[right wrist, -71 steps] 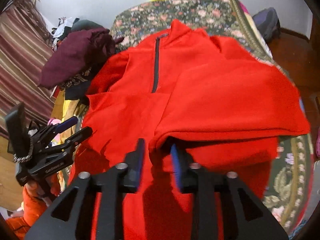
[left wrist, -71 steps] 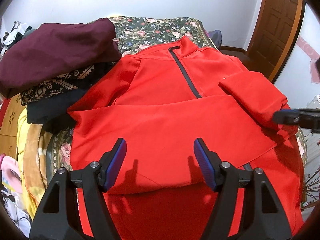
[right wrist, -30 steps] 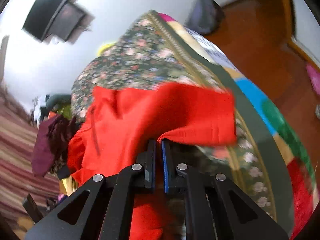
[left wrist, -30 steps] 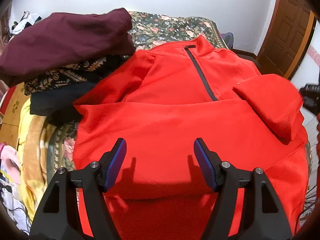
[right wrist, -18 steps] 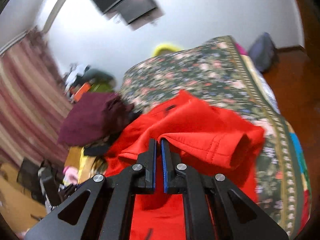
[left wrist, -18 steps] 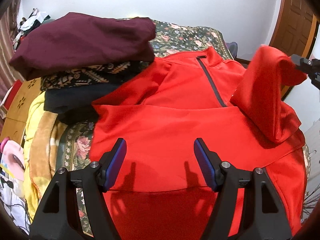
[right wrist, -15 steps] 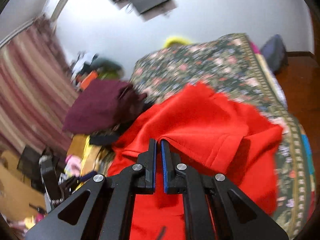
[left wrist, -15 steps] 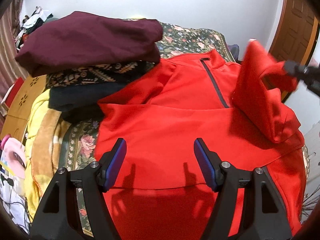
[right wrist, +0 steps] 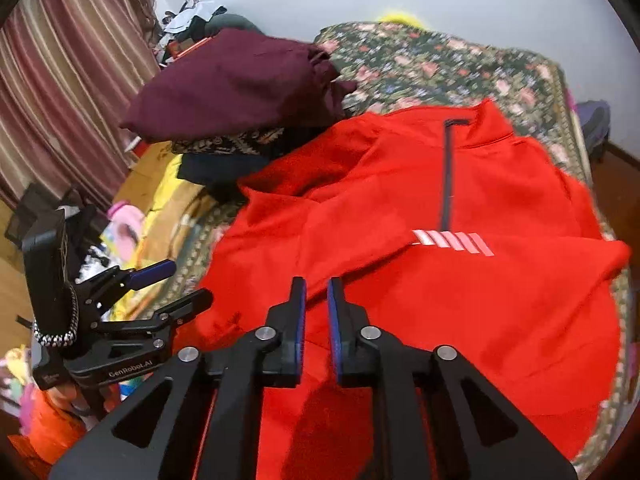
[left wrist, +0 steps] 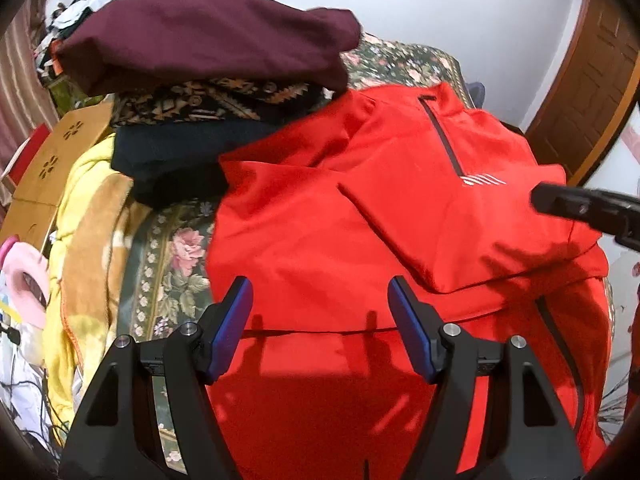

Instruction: Fold large clothes

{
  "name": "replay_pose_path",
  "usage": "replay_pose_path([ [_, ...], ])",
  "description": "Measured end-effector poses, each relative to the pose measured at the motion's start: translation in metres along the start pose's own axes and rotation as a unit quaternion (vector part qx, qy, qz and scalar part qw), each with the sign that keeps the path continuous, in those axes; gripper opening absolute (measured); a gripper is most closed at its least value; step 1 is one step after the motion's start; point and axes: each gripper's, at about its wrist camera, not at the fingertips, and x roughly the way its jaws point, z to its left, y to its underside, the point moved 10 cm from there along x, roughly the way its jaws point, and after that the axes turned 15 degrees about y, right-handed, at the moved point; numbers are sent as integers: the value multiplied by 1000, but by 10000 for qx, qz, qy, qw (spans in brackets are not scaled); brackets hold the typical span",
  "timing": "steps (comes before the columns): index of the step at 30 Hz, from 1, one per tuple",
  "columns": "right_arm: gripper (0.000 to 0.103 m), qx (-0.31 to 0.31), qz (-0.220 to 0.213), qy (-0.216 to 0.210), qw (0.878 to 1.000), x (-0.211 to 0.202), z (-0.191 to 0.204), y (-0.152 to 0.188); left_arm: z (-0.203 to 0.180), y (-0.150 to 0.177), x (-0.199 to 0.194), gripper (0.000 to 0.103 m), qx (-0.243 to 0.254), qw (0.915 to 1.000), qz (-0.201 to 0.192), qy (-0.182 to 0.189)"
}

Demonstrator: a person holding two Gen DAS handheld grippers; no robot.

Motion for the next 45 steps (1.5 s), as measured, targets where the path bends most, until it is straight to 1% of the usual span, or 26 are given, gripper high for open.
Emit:
replay_pose_path([
  [2,30,48,-96,241,9997,-6,-16,0,-9,-4,5,69,153,9999,29,12],
  [4,38,146,-206,518,9983,-12,-38,1,-19,-10,14,69,368,9993,63,-10],
  [6,39,327,-237,788,9961,-17,-67,6,-30,-18,24,69,579,9983,93,-21],
  [11,39,738,-52,1454,9866,-18,-126,23,-55,-30,60,69,1059,9938,341,-19],
  [14,39,916,107,1598,9828,-13,-147,37,-65,-32,86,69,1169,9915,567,-74],
  [16,39,1070,237,1660,9800,-6,-158,50,-71,-34,96,69,1294,9896,601,-173],
  [18,39,1169,368,1565,9800,0,-159,60,-74,-35,107,67,1406,9876,643,-267],
  [20,39,1301,375,1448,9802,4,-159,69,-74,-37,119,54,1466,9861,700,-357],
  [21,40,1385,267,1410,9799,3,-160,70,-72,-37,122,51,1467,9859,719,-372],
  [22,40,1430,236,1382,9798,2,-159,70,-71,-39,125,39,1446,9862,724,-354],
  [23,41,1454,231,1369,9796,2,-160,69,-70,-40,126,22,1415,9866,737,-337],
  [25,41,1506,229,1339,9792,2,-162,70,-65,-43,125,4,1222,9892,769,-240],
  [26,41,1532,226,1323,9790,2,-163,70,-65,-44,123,4,1167,9902,750,-185],
  [30,42,1545,185,1289,9794,3,-164,71,-49,-56,92,3,697,9968,382,100],
  [32,42,1566,179,1272,9793,3,-165,72,-34,-63,66,3,448,9989,92,106],
  [35,42,1556,256,1257,9795,3,-165,70,-12,-69,32,3,173,9994,-302,94],
  [36,42,1565,284,1236,9795,2,-166,68,-6,-67,23,3,78,9992,-375,123],
  [39,42,1641,180,1210,9788,-5,-167,59,8,-55,12,3,-104,9990,-424,103],
  [42,42,1605,130,1336,9779,-8,-169,55,27,-36,15,5,-127,9993,-289,-203],
  [43,42,1595,156,1349,9778,-6,-169,56,33,-28,17,8,-196,9992,-229,-262],
  [44,42,1584,188,1358,9778,-4,-169,58,40,-19,19,13,-285,9991,-140,-293],
  [45,42,1550,252,1386,9778,-1,-168,61,46,-11,21,15,-353,9988,-51,-328],
])
